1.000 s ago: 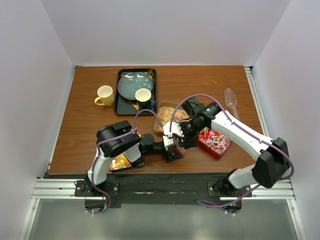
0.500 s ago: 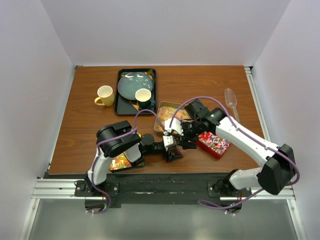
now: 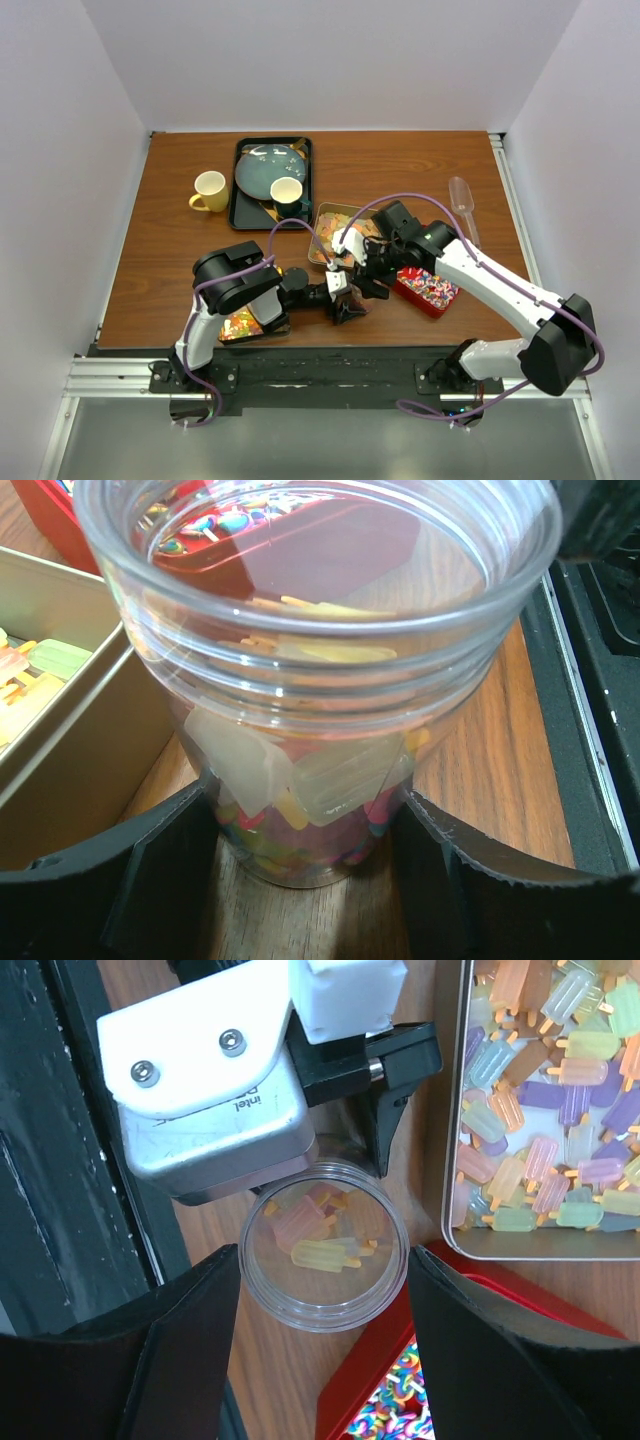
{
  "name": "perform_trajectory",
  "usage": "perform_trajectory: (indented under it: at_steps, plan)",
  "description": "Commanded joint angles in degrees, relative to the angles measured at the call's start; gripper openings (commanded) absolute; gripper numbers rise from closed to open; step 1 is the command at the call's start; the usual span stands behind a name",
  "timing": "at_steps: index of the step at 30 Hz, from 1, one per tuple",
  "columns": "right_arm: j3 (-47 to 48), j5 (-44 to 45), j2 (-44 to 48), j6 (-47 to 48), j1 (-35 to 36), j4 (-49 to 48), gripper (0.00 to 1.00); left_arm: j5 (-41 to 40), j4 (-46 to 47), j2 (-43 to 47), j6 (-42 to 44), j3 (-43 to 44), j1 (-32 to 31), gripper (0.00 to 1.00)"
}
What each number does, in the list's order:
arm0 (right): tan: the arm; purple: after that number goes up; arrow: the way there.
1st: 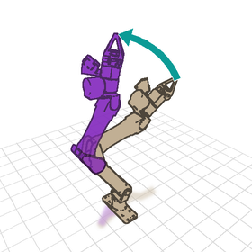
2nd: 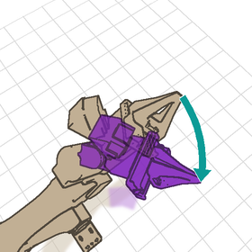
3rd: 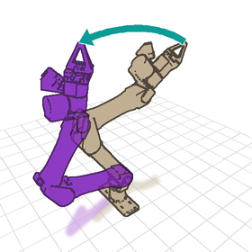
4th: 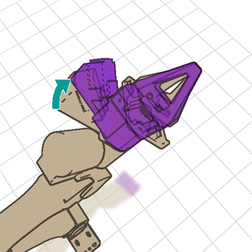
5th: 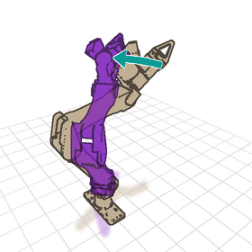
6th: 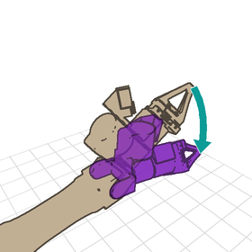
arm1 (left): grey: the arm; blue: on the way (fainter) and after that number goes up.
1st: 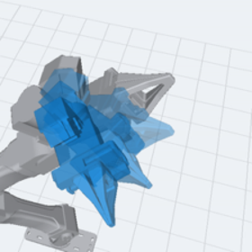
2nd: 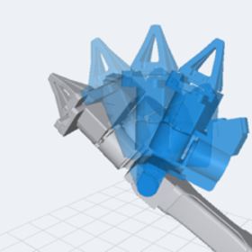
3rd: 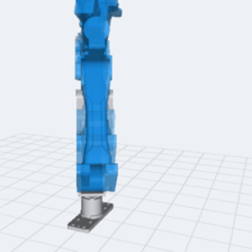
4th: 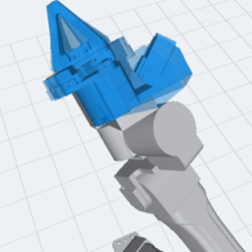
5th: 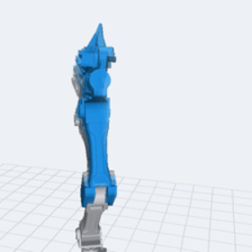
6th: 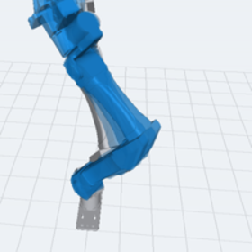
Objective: Pack the candies
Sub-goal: Screw the box lid onto the packing bottle.
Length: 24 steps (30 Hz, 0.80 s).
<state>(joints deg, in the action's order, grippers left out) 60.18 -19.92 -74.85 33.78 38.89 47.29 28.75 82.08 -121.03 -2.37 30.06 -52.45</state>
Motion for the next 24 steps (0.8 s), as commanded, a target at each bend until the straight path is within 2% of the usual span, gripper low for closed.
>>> perform_trajectory:
  at_steps: [1,4,9,13,17,24]
  plan:
    - [-2.7,9.19,-2.41,-4.51,-0.22,4.13,0.55,0.52,17.93,-3.16,0.09,-2.47,0.94,0.13]
    - [-2.35,11.65,-1.97,-6.09,-0.22,4.48,0.64,0.52,17.59,-3.16,0.09,-2.47,0.94,0.11]
    - [0.98,10.7,0.75,-6.27,-0.4,8.17,0.77,0.95,17.23,-3.07,0.26,-2.73,1.12,0.08]
    - [5.03,9.82,2.86,-6.27,-0.57,11.76,0.8,1.74,16.97,-3.16,0.0,-2.64,1.03,0.0]
    - [6.7,8.94,2.87,-1.29,-2.24,13.18,0.81,1.92,16.88,-3.42,-0.18,-2.47,1.03,0.0]
    - [11.88,-4.32,-0.54,13.49,-5.41,11.51,0.86,2.27,16.79,-3.6,-0.35,-2.55,1.03,0.0]
